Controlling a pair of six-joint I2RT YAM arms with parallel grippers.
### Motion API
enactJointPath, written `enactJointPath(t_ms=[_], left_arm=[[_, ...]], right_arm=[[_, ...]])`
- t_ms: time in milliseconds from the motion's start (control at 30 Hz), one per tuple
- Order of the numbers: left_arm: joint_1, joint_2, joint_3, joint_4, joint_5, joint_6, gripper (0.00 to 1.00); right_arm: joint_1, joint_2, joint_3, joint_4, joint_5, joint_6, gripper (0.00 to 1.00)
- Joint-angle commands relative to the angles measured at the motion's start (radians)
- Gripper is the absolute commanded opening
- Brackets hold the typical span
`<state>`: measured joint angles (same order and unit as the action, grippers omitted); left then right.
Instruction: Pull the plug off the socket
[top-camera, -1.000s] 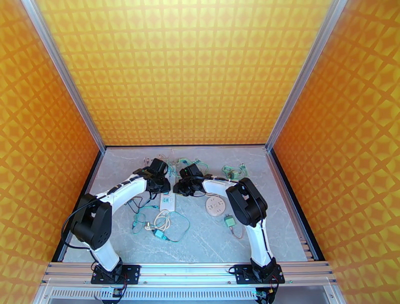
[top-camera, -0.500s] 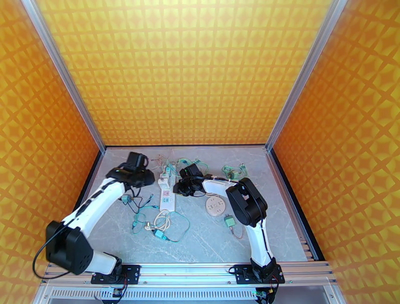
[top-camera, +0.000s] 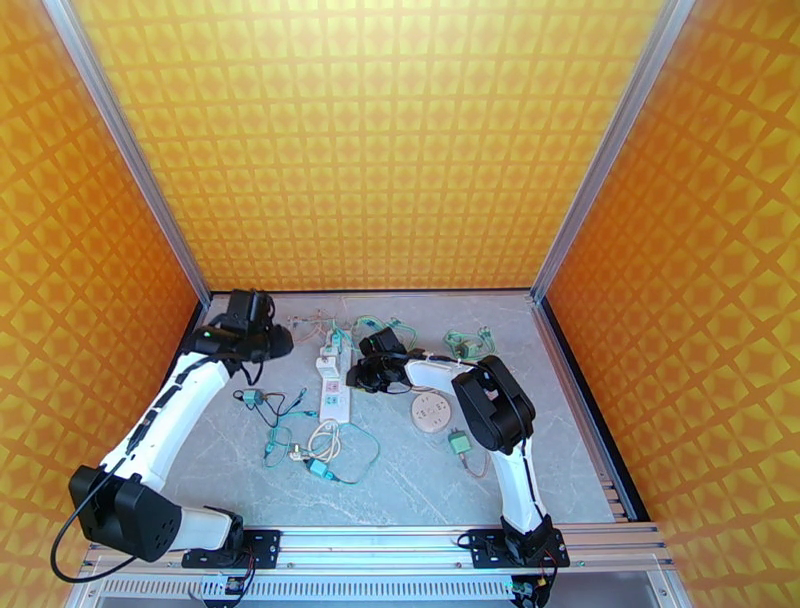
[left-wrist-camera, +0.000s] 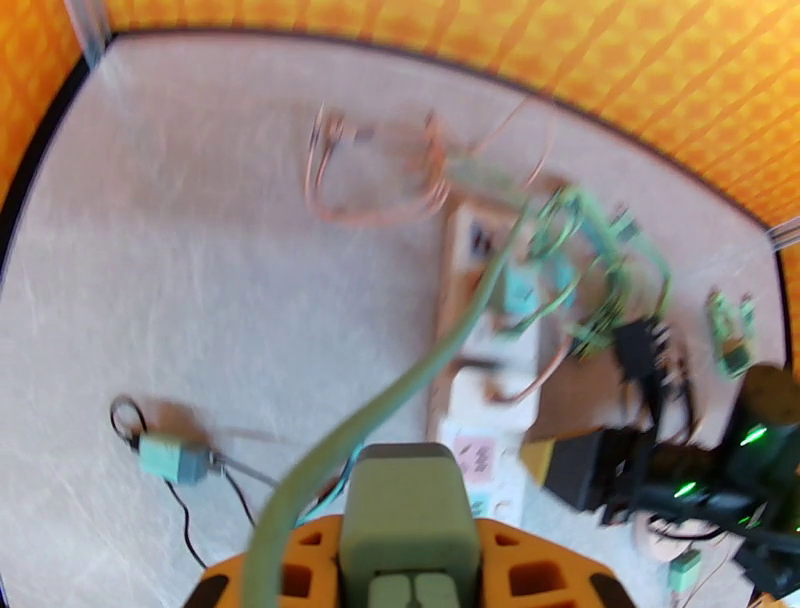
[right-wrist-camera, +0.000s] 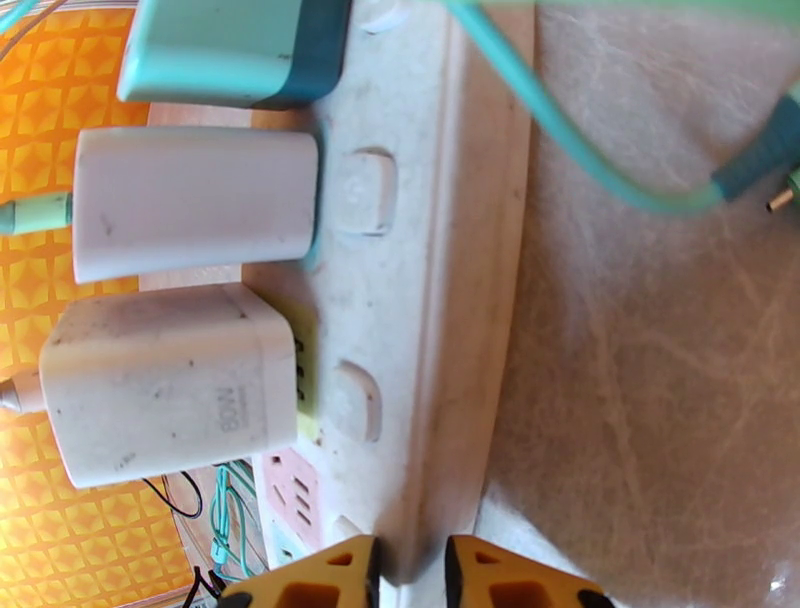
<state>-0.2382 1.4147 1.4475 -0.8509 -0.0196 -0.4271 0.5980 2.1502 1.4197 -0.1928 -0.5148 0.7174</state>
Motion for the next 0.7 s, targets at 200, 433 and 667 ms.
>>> enactJointPath(t_ms=[200,433,667], left_arm=[[0.044,0.183,0.260,-0.083,-0.019,0.105,0.02],[0.143,0.385,0.519,-0.144,-0.018,0.126,0.01],[0.268,0.510,0.779,-0.239,-0.046,0.118,0.01]], right_arm=[[-0.004,0.024,-0.075,-0.147,0.072,-0.005,0.24],[-0.004,0.010,-0.076,-0.155,0.071,-0.011,0.24],[-0.004,0.007,-0.077,-0.158,0.071,-0.018,0.24]])
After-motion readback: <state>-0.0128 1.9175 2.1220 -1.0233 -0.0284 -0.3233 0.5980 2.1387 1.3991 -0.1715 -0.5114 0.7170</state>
